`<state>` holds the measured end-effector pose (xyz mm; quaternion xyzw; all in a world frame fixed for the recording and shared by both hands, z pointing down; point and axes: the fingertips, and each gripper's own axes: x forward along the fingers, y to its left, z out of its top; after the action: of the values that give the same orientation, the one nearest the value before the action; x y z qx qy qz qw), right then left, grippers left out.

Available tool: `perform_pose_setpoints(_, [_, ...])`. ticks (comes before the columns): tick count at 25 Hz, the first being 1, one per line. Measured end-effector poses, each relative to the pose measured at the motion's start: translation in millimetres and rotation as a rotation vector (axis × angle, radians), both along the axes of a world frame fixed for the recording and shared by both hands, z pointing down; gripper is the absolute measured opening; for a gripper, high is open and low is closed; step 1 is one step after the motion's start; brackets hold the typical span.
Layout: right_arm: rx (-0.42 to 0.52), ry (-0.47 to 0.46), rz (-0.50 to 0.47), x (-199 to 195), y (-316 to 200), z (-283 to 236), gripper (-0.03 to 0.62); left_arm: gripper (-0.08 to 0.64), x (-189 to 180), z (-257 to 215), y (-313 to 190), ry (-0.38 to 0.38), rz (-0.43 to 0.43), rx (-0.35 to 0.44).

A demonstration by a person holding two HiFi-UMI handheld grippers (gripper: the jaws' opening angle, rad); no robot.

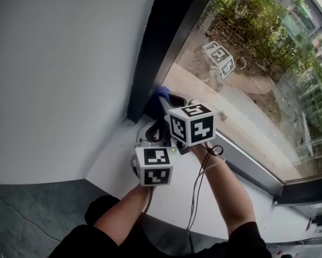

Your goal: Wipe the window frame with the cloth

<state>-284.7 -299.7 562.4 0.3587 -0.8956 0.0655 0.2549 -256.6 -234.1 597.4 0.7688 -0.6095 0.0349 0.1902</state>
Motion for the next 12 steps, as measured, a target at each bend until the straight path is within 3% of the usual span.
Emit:
perform_pose_setpoints(4, [0.073, -0.003, -0.007, -1, 2, -5, 0.023, 0.005, -1, -1, 0, -0.003, -0.003, 0.005])
perform_pose_setpoints(12, [0.097, -0.043, -0.011, -2, 2, -22, 0.023, 0.005, -1, -6, -1, -0.004, 0.001, 0.008])
